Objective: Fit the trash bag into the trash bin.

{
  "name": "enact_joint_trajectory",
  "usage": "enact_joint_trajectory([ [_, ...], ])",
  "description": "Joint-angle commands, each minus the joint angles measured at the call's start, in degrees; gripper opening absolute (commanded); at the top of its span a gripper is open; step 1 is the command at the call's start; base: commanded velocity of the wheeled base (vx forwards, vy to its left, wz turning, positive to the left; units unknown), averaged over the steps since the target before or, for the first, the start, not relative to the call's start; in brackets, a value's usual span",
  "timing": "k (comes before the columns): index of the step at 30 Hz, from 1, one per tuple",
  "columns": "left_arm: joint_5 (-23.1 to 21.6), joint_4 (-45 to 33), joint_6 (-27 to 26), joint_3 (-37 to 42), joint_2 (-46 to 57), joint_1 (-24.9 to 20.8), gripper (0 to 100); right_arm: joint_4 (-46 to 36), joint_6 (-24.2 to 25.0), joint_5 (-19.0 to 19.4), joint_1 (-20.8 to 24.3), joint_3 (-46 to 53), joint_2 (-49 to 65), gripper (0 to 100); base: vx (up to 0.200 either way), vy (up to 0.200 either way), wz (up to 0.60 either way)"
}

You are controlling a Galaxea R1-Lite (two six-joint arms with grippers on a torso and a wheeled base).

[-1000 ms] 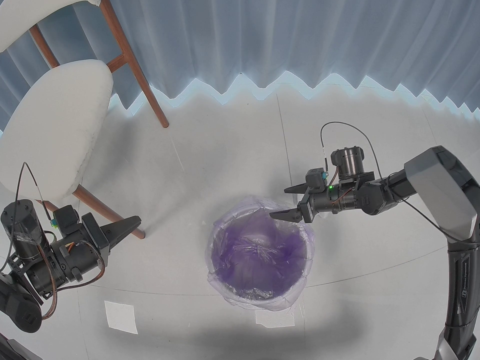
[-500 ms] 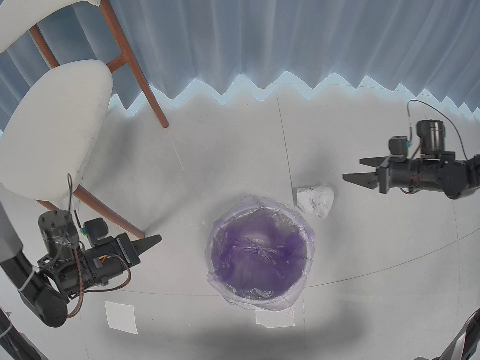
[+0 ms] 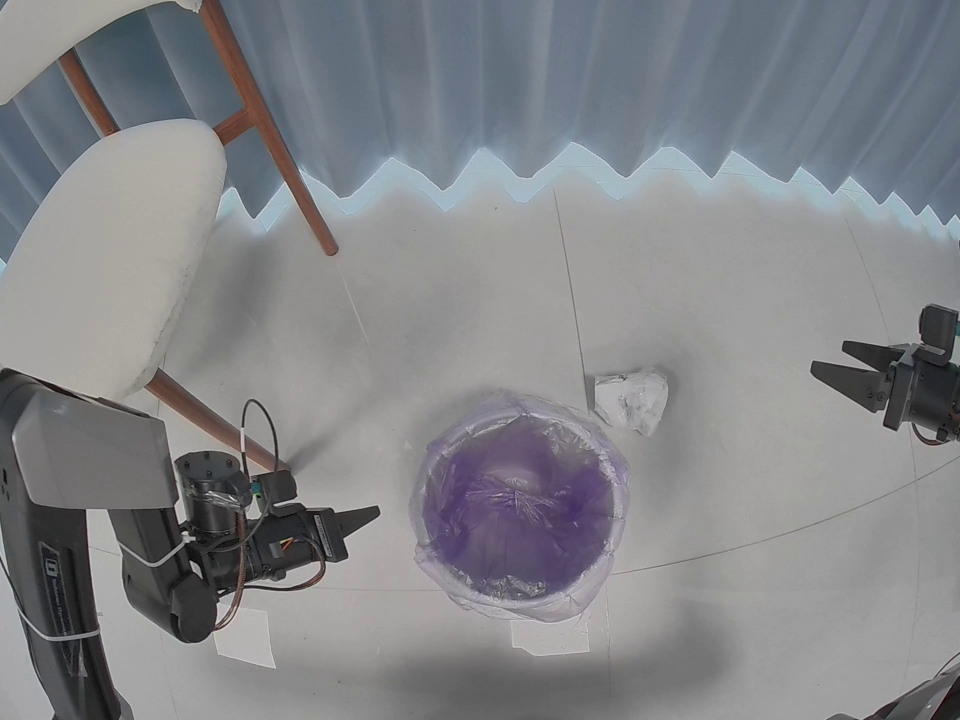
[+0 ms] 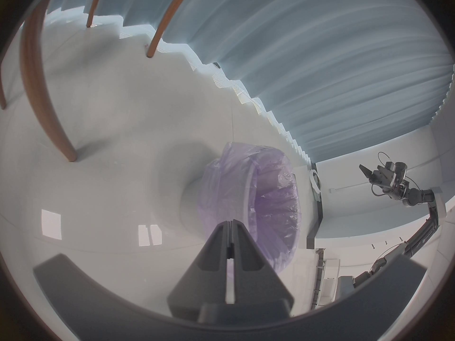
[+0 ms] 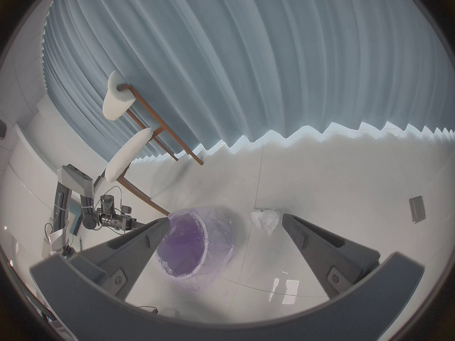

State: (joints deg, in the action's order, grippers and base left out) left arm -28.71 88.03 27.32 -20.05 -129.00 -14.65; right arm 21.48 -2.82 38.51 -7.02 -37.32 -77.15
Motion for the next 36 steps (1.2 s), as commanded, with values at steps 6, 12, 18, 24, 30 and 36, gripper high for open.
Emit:
enact_joint_trajectory([
  [6, -0.2, 0.5, 0.4, -8.4, -8.7, 0.2, 0, 0.4, 1.1, -0.6, -1.1, 2.4, 5.3, 100, 0.000, 0.000, 0.00],
  [12, 1.0, 0.6, 0.5, -5.7, -8.6, -0.3, 100, 0.6, 0.7, -1.1, -1.1, 5.7, 6.0, 100, 0.000, 0.000, 0.00],
  [18, 5.2, 0.5, 0.5, -10.9, -11.4, -0.4, 100, 0.7, 0.7, -1.2, -1.1, 6.4, 6.1, 100, 0.000, 0.000, 0.00],
  [24, 5.4, 0.5, 0.4, -14.5, -14.8, -0.8, 100, 0.6, 0.8, -1.2, -1.1, 6.1, 6.0, 100, 0.000, 0.000, 0.00],
  [30, 5.3, 0.5, 0.4, -16.2, -16.5, -0.8, 100, 0.6, 0.8, -1.2, -1.1, 6.3, 5.8, 100, 0.000, 0.000, 0.00],
  [36, 5.3, -0.8, 0.2, -20.1, -18.7, -1.1, 100, 0.6, 0.8, -1.2, -1.1, 6.4, 5.8, 100, 0.000, 0.000, 0.00],
])
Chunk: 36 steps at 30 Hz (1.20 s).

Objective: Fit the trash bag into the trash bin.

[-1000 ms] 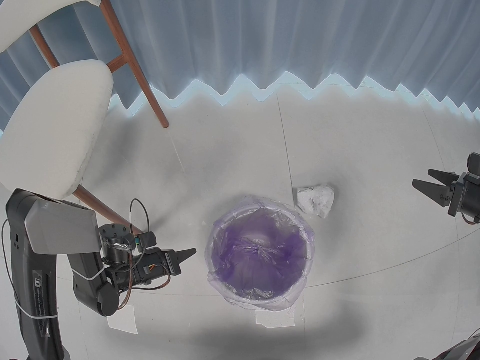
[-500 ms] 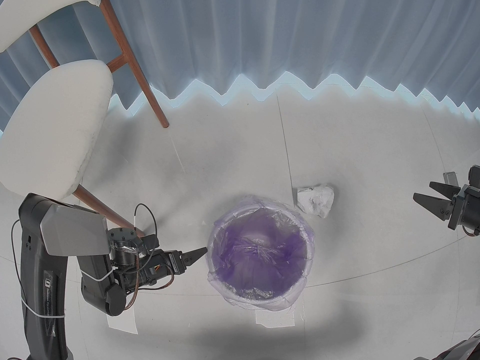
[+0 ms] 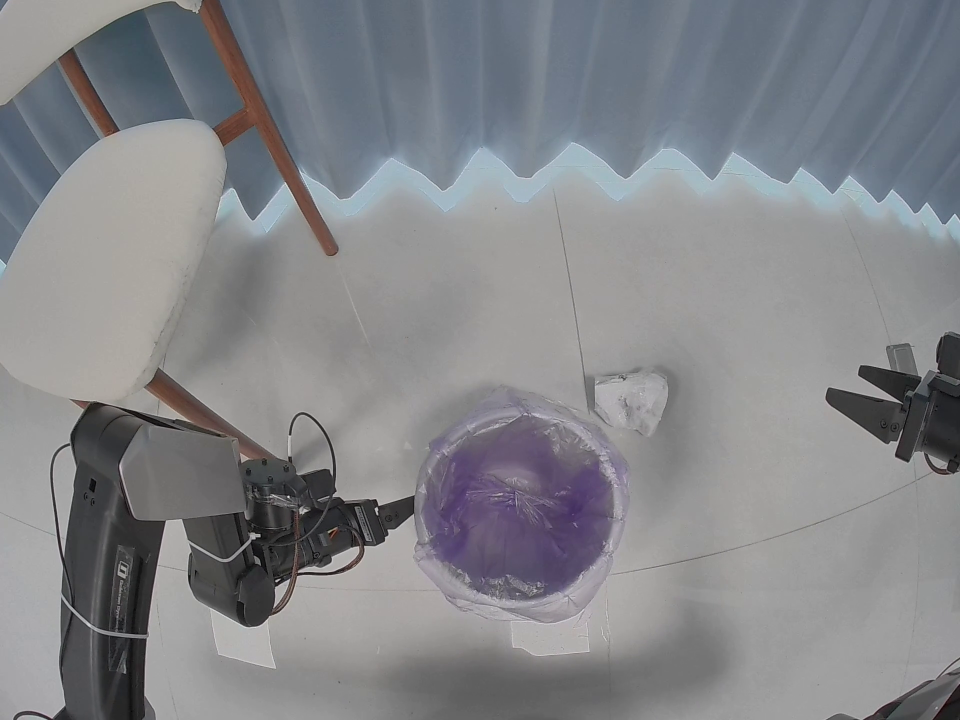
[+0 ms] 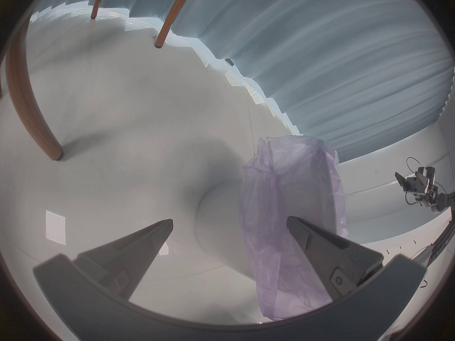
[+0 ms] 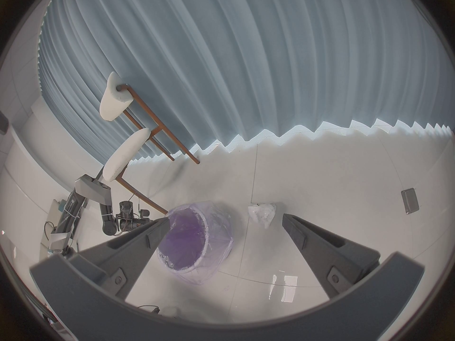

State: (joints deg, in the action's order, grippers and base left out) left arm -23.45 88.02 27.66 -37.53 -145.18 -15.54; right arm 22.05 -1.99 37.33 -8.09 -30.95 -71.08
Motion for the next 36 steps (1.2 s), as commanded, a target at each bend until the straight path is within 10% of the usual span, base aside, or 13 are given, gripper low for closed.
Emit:
enact_joint_trajectory([
  [1, 0.1, -1.3, -0.2, -3.2, -3.2, -0.4, 100, 0.0, 0.0, 0.0, 0.0, 0.0, -0.3, 100, 0.000, 0.000, 0.00],
  [25, 11.3, -43.4, -0.5, -38.2, -6.5, -0.6, 100, -0.1, 0.0, -1.2, 0.0, 0.7, 0.2, 100, 0.000, 0.000, 0.00],
  [36, 17.6, -50.7, -6.3, -37.3, -5.4, -1.2, 100, 0.0, 0.1, -1.2, -0.1, 1.2, 0.3, 100, 0.000, 0.000, 0.00],
])
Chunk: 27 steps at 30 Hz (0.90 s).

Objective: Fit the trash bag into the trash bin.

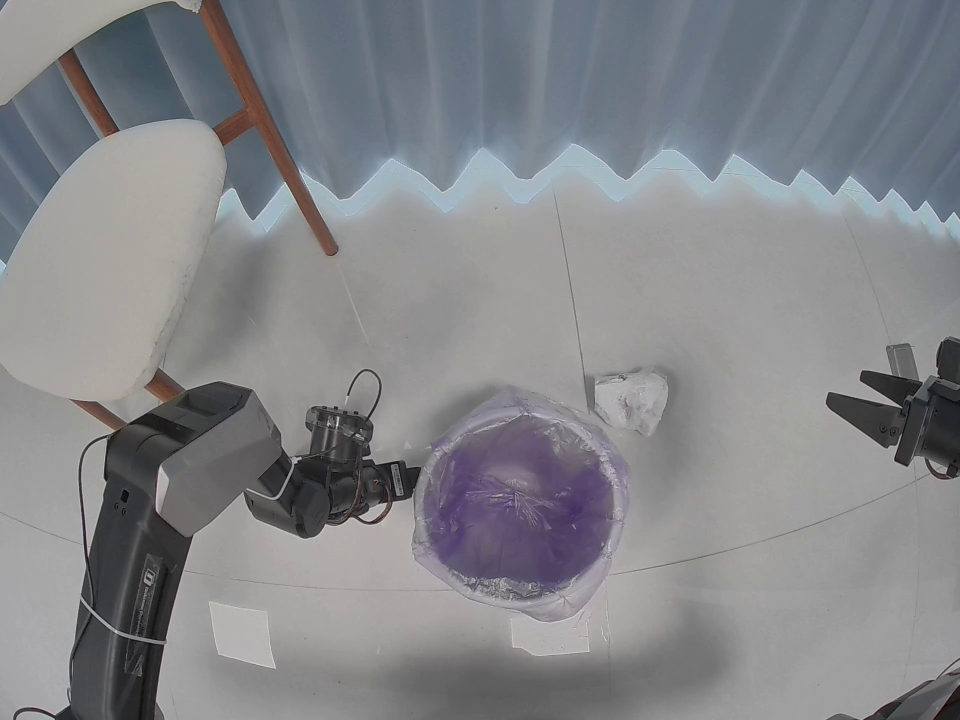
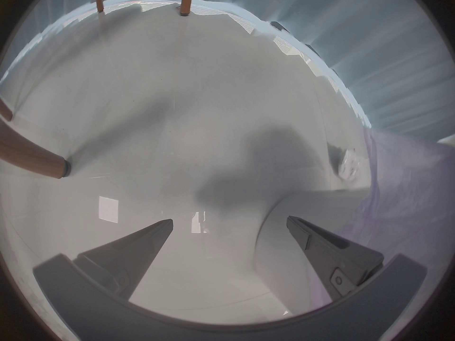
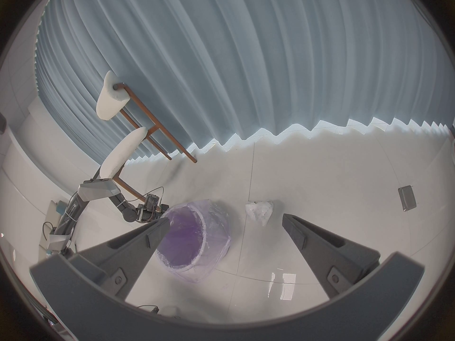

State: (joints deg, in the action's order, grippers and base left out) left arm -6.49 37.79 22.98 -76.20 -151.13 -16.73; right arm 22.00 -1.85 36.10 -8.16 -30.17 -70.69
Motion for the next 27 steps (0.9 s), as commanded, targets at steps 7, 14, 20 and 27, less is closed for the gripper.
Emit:
enact_joint_trajectory([
  [7, -0.5, 1.4, -5.4, 8.5, 8.0, 1.0, 100, 0.1, 0.0, 0.0, 0.0, 0.7, 0.2, 100, 0.000, 0.000, 0.00],
  [14, -7.3, 5.0, -4.1, 21.8, 17.3, 1.5, 100, 0.1, 0.1, 0.0, 0.0, 1.2, 0.6, 100, 0.000, 0.000, 0.00],
  [20, -6.9, 7.3, -0.6, 22.3, 14.5, -1.1, 100, 0.1, -0.1, 0.0, 0.1, 1.2, 0.6, 100, 0.000, 0.000, 0.00],
  [27, -4.6, 6.6, -0.9, 20.2, 10.7, -4.5, 100, 0.1, 0.0, 0.0, 0.0, 0.8, 0.5, 100, 0.000, 0.000, 0.00],
])
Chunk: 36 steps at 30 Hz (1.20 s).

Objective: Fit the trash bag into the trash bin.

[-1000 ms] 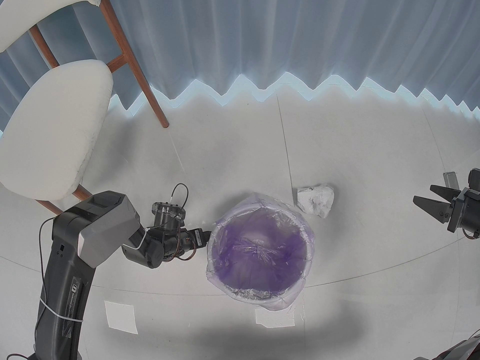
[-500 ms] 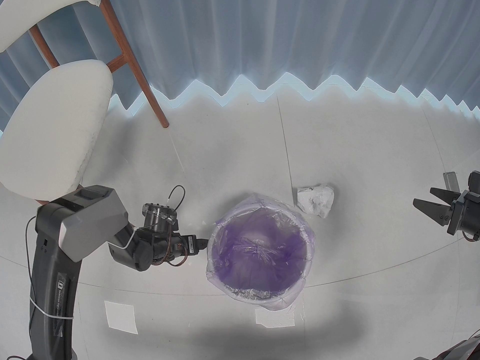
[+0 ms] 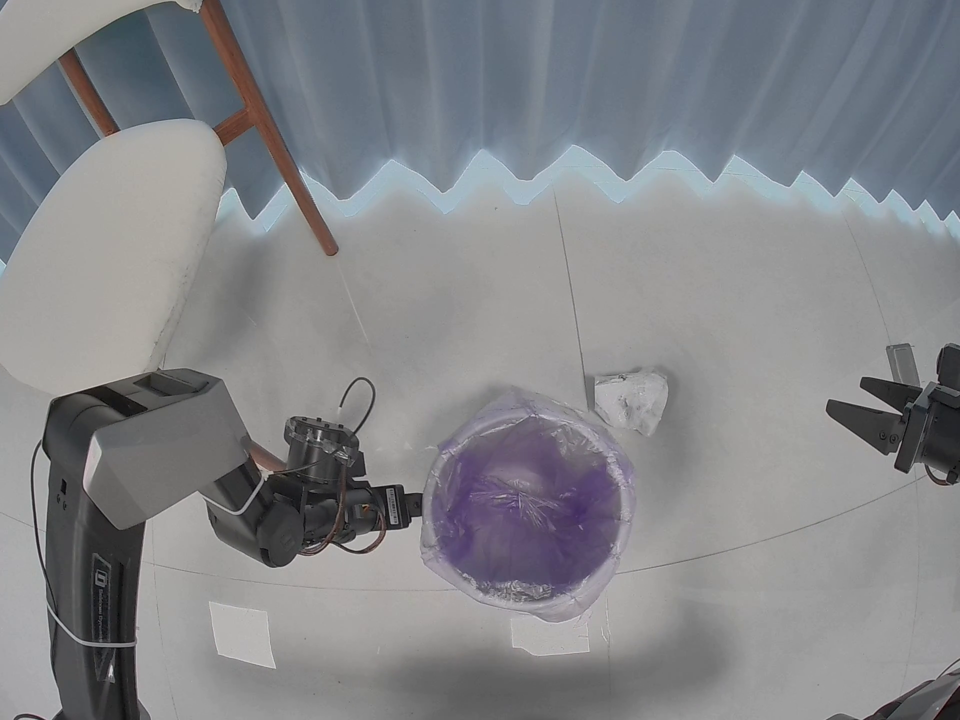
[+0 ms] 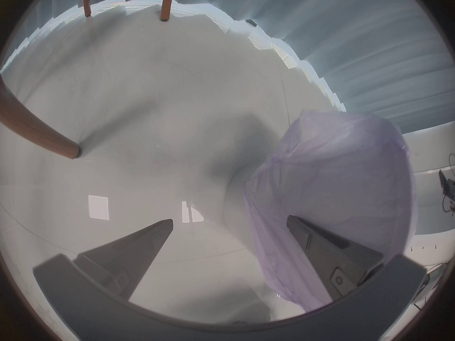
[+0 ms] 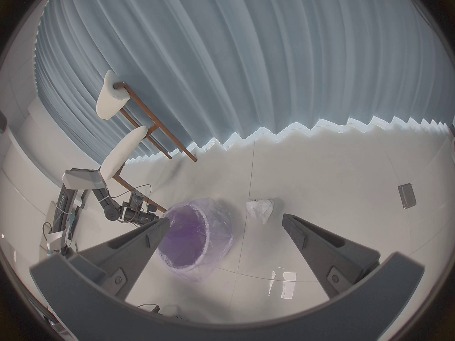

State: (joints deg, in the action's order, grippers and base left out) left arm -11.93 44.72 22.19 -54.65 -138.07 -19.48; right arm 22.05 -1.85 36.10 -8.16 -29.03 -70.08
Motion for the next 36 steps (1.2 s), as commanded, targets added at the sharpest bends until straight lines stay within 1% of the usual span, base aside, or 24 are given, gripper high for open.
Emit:
enact_joint_trajectory([
  [1, 1.5, -0.4, -0.2, -2.1, -3.3, -2.0, 100, 0.1, 0.0, 0.0, 0.0, -0.3, -0.2, 100, 0.000, 0.000, 0.00],
  [4, 3.8, -1.6, -0.6, -5.1, -5.5, -2.0, 100, 0.0, 0.0, 0.0, 0.0, -0.2, -0.2, 100, 0.000, 0.000, 0.00],
  [6, 3.8, -1.6, -0.6, -5.1, -5.5, -2.0, 100, 0.0, 0.0, 0.0, 0.0, -0.2, -0.2, 100, 0.000, 0.000, 0.00],
  [8, 6.2, -8.9, -2.1, -9.9, -6.9, -1.8, 100, 0.0, 0.1, 0.0, 0.0, -0.1, -0.2, 100, 0.000, 0.000, 0.00],
  [10, 6.9, -12.7, -2.9, -12.1, -7.3, -1.7, 100, 0.0, 0.1, 0.0, 0.0, -0.1, -0.1, 100, 0.000, 0.000, 0.00],
  [11, 7.4, -17.2, -3.3, -15.0, -7.8, -1.7, 100, 0.0, 0.1, 0.0, 0.0, -0.2, -0.1, 100, 0.000, 0.000, 0.00],
  [15, 8.8, -26.6, -3.4, -23.8, -9.7, -1.9, 100, 0.0, 0.2, 0.0, -0.3, -0.4, 0.0, 100, 0.000, 0.000, 0.00],
  [19, 10.3, -33.6, -3.4, -30.5, -11.3, -1.7, 100, 0.0, 0.1, 0.0, -1.3, -0.6, 0.1, 100, 0.000, 0.000, 0.00],
  [20, 10.3, -33.6, -3.4, -30.5, -11.3, -1.7, 100, 0.0, 0.1, 0.0, -1.3, -0.6, 0.1, 100, 0.000, 0.000, 0.00],
  [21, 11.2, -35.1, -3.4, -32.2, -11.8, -1.5, 100, 0.0, 0.1, 0.0, -1.3, -0.5, 0.1, 100, 0.000, 0.000, 0.00],
  [23, 12.5, -35.3, -3.4, -32.4, -11.9, -1.3, 100, 0.0, 0.1, 0.0, -1.3, -0.5, 0.1, 100, 0.000, 0.000, 0.00],
  [27, 14.4, -35.1, -3.6, -30.3, -11.3, 0.3, 100, 0.0, 0.1, 0.0, -1.3, -0.6, 0.1, 100, 0.000, 0.000, 0.00],
  [30, 15.3, -34.2, -3.4, -25.1, -7.9, 2.2, 100, 0.1, 0.1, 0.0, -1.3, -0.5, 0.1, 100, 0.000, 0.000, 0.00],
  [32, 14.6, -31.5, -2.9, -18.7, -3.2, 2.9, 100, 0.1, 0.2, 0.0, -1.3, -0.4, 0.5, 100, 0.000, 0.000, 0.00],
  [34, 13.5, -26.1, -2.9, -9.6, 2.2, 3.5, 100, -0.1, 0.2, 0.0, -1.3, -0.2, 1.0, 100, 0.000, 0.000, 0.00],
  [35, 13.3, -25.1, -2.9, -8.1, 3.0, 3.5, 100, -0.1, 0.2, 0.0, -1.3, -0.2, 1.0, 100, 0.000, 0.000, 0.00],
  [36, 11.6, -18.6, -2.8, 1.0, 7.5, 3.4, 100, -0.1, 0.2, 0.0, -1.3, 0.0, 0.9, 100, 0.000, 0.000, 0.00],
])
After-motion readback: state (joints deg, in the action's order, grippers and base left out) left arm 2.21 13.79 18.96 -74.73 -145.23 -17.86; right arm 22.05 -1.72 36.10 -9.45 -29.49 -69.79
